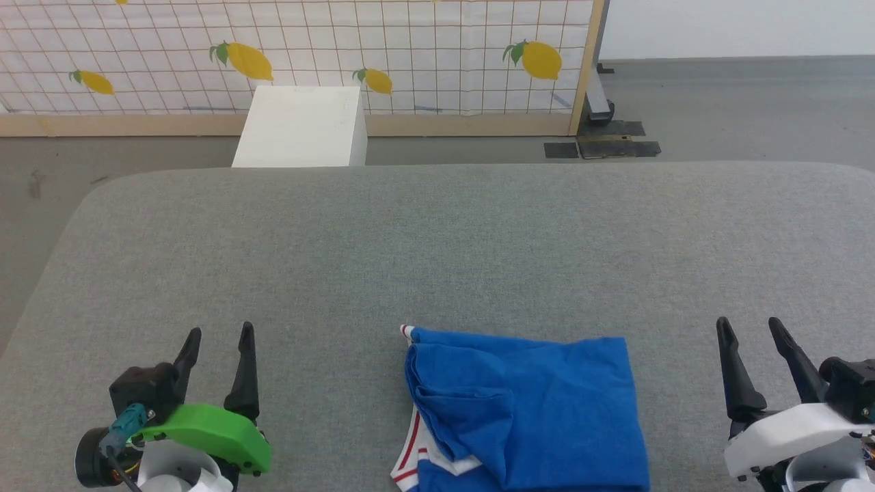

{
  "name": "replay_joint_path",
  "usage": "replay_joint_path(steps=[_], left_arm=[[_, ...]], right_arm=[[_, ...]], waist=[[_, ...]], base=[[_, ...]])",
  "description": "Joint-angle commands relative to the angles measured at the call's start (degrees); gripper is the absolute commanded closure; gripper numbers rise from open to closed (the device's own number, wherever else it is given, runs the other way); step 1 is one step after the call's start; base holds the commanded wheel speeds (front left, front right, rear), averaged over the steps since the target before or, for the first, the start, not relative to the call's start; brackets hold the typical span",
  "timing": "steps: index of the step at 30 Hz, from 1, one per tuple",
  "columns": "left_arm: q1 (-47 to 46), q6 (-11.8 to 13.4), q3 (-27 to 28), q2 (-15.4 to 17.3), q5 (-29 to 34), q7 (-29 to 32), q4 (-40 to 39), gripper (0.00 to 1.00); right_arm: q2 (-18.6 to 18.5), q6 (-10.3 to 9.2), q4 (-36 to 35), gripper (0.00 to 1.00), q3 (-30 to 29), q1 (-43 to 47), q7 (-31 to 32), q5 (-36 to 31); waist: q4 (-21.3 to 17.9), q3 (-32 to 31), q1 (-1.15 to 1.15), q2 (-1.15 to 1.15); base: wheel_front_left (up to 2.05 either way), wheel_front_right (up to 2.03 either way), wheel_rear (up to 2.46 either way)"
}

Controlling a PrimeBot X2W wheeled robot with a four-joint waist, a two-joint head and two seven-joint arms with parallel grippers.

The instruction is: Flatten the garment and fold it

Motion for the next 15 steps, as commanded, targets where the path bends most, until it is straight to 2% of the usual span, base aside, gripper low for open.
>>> replay_joint_path(steps=[1,4,8,11,15], left_arm=[[-0.7,0.3,-0.1,0.4,-0.4,0.0,0.1,0.0],[-0.8,0.3,-0.2,0.5,-0.3,0.0,0.1,0.0],[-0.8,0.4,-0.4,0.7,-0.2,-0.1,-0.1,0.0],[-0.8,0.6,-0.3,1.1,0.0,-0.2,-0.5,0.0],[-0.9,0.7,-0.3,1.3,0.0,-0.2,-1.1,0.0]], right_arm=[[0.1,-0.09,0.1,0.0,-0.1,0.3,0.4,-0.5],[0.0,-0.09,0.3,0.0,-0.3,-0.1,2.1,0.1],[-1.1,-0.09,-0.1,0.0,0.4,-2.1,8.1,1.4],[-2.4,-0.09,-1.0,0.0,2.1,-5.1,16.7,2.7],[-3.8,-0.09,-2.1,0.0,6.1,-9.1,31.6,4.7]], waist=[[0.0,0.0,0.0,0.0],[-0.1,0.1,0.0,0.0],[-0.2,0.2,0.0,0.0],[-0.4,0.6,0.0,0.0],[0.0,1.6,0.0,0.0]], base=[[0.0,0.0,0.0],[0.0,0.0,0.0],[0.0,0.0,0.0],[0.0,0.0,0.0],[0.0,0.0,0.0]])
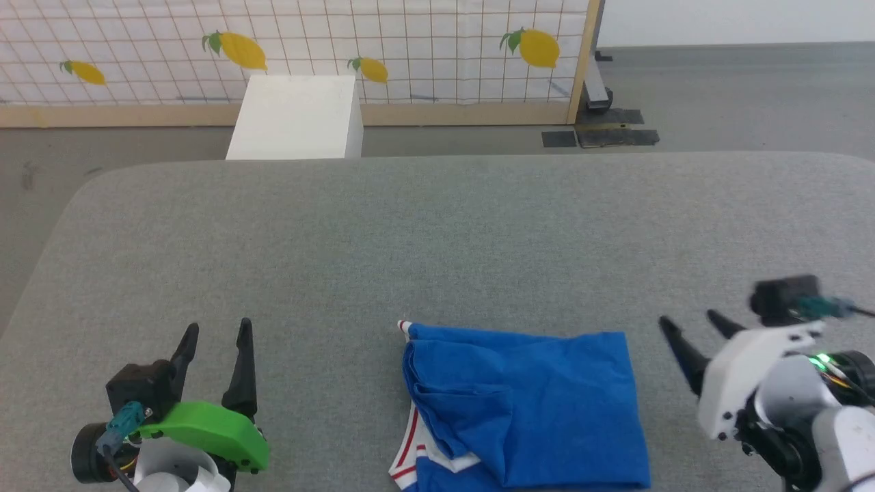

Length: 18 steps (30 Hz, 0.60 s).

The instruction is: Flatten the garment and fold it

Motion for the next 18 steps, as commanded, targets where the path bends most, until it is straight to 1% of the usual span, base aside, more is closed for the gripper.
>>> replay_joint_path(steps=[1,5,8,13,18], left_arm=[[-1.0,0.3,0.0,0.4,0.0,-0.2,-0.4,0.0],[-1.5,0.4,-0.2,0.3,-0.1,-0.2,-0.8,0.0],[-1.9,0.5,-0.1,0.2,-0.1,-0.4,-1.1,0.0],[-2.7,0.5,-0.1,-0.1,-0.1,-0.9,-1.3,0.0],[-3.7,0.4,-0.2,-0.5,-0.1,-1.3,-1.1,0.0]], right_arm=[[-0.6,-0.09,-0.3,0.0,1.6,-1.7,5.3,0.5],[-2.1,-0.09,-0.2,0.0,6.1,-3.8,19.3,0.4],[-2.9,-0.09,0.3,0.0,8.5,-4.6,26.3,-0.1],[-3.4,-0.09,2.1,0.0,10.8,-5.4,30.5,-1.8],[-3.6,-0.09,5.3,0.0,13.3,-5.8,31.0,-2.4]], waist=[[0.5,0.8,0.0,0.0],[1.7,2.0,0.0,0.0],[2.6,3.1,0.0,0.0],[4.2,5.5,0.0,0.0],[5.2,7.3,0.0,0.0]], base=[[0.0,0.0,0.0],[0.0,0.0,0.0],[0.0,0.0,0.0],[0.0,0.0,0.0],[0.0,0.0,0.0]])
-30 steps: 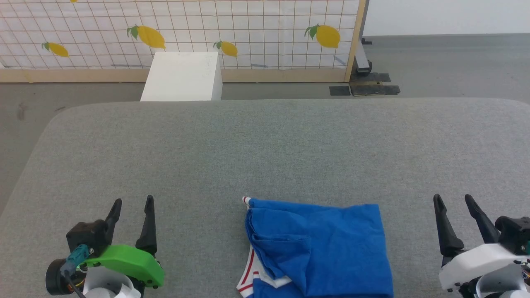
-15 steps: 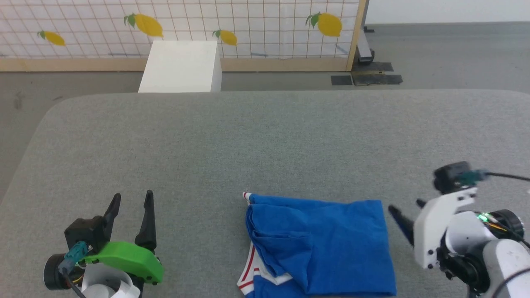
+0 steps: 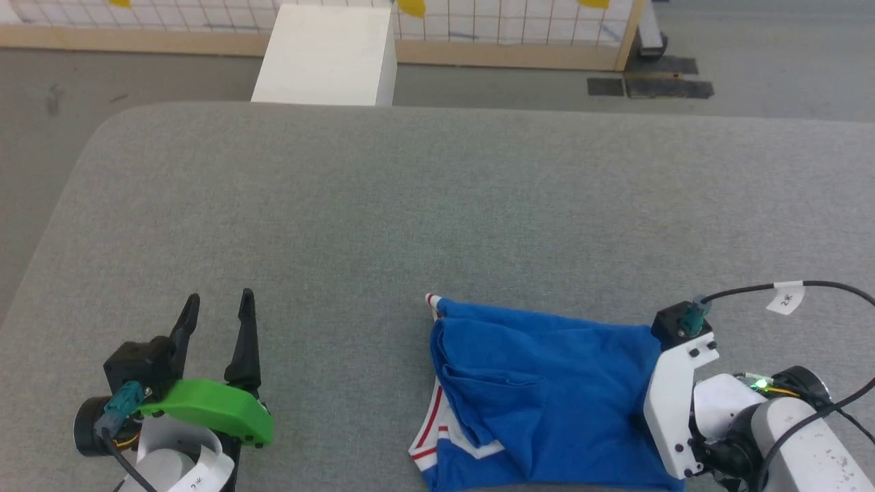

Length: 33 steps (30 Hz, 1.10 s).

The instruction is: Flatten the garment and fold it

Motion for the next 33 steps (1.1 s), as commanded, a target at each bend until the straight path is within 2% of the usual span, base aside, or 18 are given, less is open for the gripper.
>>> replay_joint_path(steps=[1,10,11,13,21,25,29,33], left_arm=[[-1.1,0.0,0.0,-0.2,-0.1,-0.5,0.1,0.0],[-2.1,-0.6,-0.3,-0.8,-0.3,-1.1,1.2,0.0],[-2.2,-0.6,-0.3,-0.8,-0.3,-1.2,1.4,0.0],[-2.3,-0.6,-0.4,-0.8,-0.3,-1.2,1.5,0.0],[-2.4,-0.8,-0.7,-1.0,-0.5,-1.4,2.1,0.0],[-2.6,-1.0,-1.1,-0.9,-0.5,-1.3,2.3,0.0],[-2.0,-1.1,-1.2,-0.6,-0.7,-1.2,2.4,0.0],[-1.8,-1.2,-1.3,-0.8,-1.0,-1.2,2.0,0.0]], right_arm=[[-0.1,-0.09,1.0,0.0,0.8,-0.9,-0.1,-0.4],[-0.2,-0.09,5.9,0.0,4.0,-0.3,-1.4,0.1],[-0.1,-0.09,6.4,0.11,4.2,-0.3,-1.3,0.5],[0.0,-0.09,6.7,1.0,4.4,-0.3,-1.7,1.1],[-0.5,-0.09,5.6,1.0,2.4,-1.9,-4.3,3.1],[-1.9,-0.09,3.7,1.0,1.9,-2.5,-4.4,4.1],[-4.1,-0.09,1.5,1.0,2.5,-2.7,-2.8,5.6],[-6.5,-0.09,-0.6,1.0,2.8,-3.4,-1.0,6.7]], waist=[[1.1,1.4,0.0,0.0],[1.9,2.2,0.0,0.0],[1.9,2.2,0.0,0.0],[1.9,2.1,0.0,0.0],[2.1,0.9,0.0,0.0],[1.3,-0.5,0.0,0.0],[-2.0,-1.7,0.0,0.0],[-7.3,-1.2,0.0,0.0]], base=[[0.0,0.0,0.0],[0.0,0.0,0.0],[0.0,0.0,0.0],[0.0,0.0,0.0],[0.0,0.0,0.0],[0.0,0.0,0.0],[0.0,0.0,0.0],[0.0,0.0,0.0]])
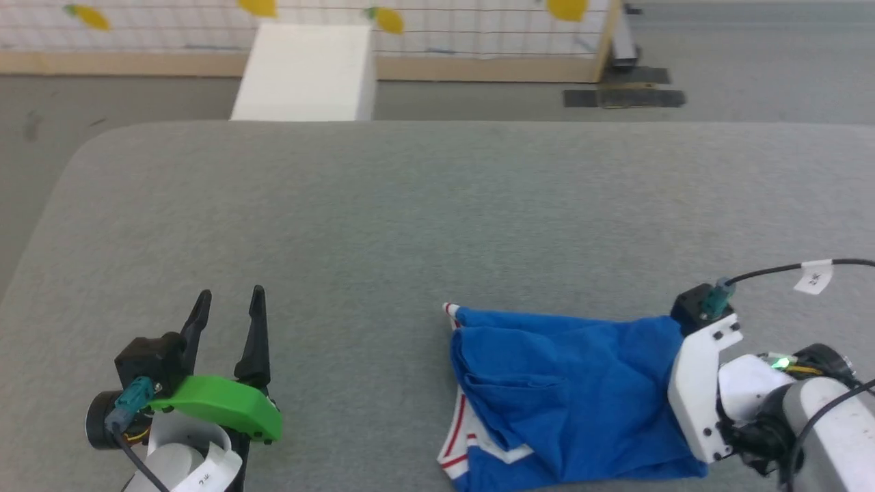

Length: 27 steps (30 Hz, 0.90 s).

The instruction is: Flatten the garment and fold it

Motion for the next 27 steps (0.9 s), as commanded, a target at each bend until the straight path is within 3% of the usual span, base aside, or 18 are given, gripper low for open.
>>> replay_joint_path(steps=[1,7,13,20,27], left_arm=[[-0.2,-0.1,-0.1,-0.1,-0.5,-0.1,-0.2,0.0],[-1.4,-0.1,-0.2,0.3,-0.3,0.2,-0.9,0.0],[-3.6,0.1,-0.2,1.3,0.3,1.1,-2.2,0.0],[-5.8,0.7,0.5,3.1,1.1,2.4,-4.8,0.0],[-7.9,2.5,2.2,5.6,2.0,4.0,-9.6,0.0]], right_arm=[[-0.8,-0.09,-0.7,1.0,-0.1,-1.4,0.3,0.3],[-2.4,-0.09,-0.4,1.0,-0.4,-4.5,0.7,0.7],[-3.2,-0.09,2.1,1.0,-1.4,-7.9,-0.8,0.5],[-3.8,-0.09,4.9,1.0,-4.0,-11.5,-3.8,-0.5],[-7.3,-0.09,9.2,1.0,-9.9,-16.3,-7.1,-2.6]], waist=[[-6.5,0.6,-0.01,0.0],[-15.6,3.1,-0.01,0.0],[-21.2,6.4,-0.01,0.0],[-22.5,11.1,-0.01,0.0],[-19.9,17.2,-0.01,0.0]], base=[[0.0,0.0,0.0],[0.0,0.0,0.0],[0.0,0.0,0.0],[0.0,0.0,0.0],[0.0,0.0,0.0]])
